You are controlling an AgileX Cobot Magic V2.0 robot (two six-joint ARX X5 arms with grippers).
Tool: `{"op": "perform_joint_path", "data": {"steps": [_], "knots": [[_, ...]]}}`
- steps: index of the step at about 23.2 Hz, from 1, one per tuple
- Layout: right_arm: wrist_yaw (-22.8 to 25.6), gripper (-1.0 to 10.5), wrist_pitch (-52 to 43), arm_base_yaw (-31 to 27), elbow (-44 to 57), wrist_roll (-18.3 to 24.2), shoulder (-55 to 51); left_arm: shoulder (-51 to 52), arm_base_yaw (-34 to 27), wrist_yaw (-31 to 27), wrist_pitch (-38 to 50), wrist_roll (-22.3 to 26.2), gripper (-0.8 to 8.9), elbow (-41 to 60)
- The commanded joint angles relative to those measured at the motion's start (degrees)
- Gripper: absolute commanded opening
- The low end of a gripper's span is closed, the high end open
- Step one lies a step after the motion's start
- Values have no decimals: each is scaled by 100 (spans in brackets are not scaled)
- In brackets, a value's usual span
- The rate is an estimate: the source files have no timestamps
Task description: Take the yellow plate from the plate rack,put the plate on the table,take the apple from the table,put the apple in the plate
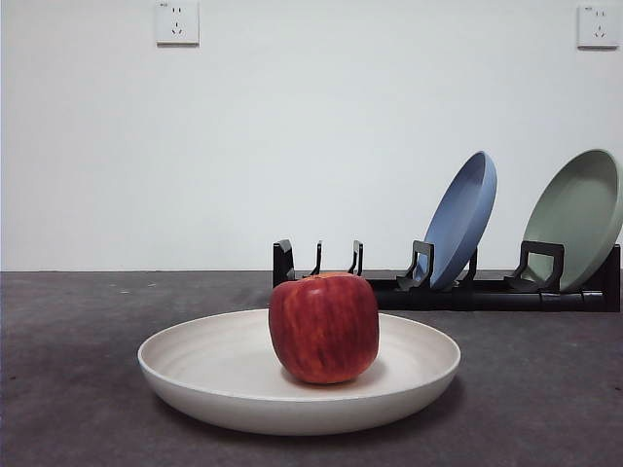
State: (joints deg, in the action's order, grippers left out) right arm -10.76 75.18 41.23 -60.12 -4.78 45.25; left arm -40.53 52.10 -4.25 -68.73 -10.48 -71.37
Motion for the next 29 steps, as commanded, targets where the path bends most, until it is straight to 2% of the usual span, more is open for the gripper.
{"op": "perform_joint_path", "data": {"steps": [1,8,13,17,21,23,25,29], "knots": [[354,1,-20,7,-7,-15,-4,2,13,20,17,68,-4,2],[1342,1,-20,7,-7,-15,-4,2,13,20,20,68,-4,2],[1735,1,-20,7,-7,-15,-4,2,11,-192,369,452,-4,2],[1941,1,-20,7,-7,-15,-4,2,11,-813,1152,938,-4,2],[1939,1,-17,7,-7,-15,-4,59,-188,-1126,2243,1847,-4,44],[1937,1,-20,7,-7,-15,-4,133,-557,-951,2935,2406,-4,146],[1937,1,-17,7,-7,-15,-4,260,-1043,-544,3602,2765,-4,345],[1939,1,-17,7,-7,-15,-4,719,-2221,452,4824,2986,-4,1115]]}}
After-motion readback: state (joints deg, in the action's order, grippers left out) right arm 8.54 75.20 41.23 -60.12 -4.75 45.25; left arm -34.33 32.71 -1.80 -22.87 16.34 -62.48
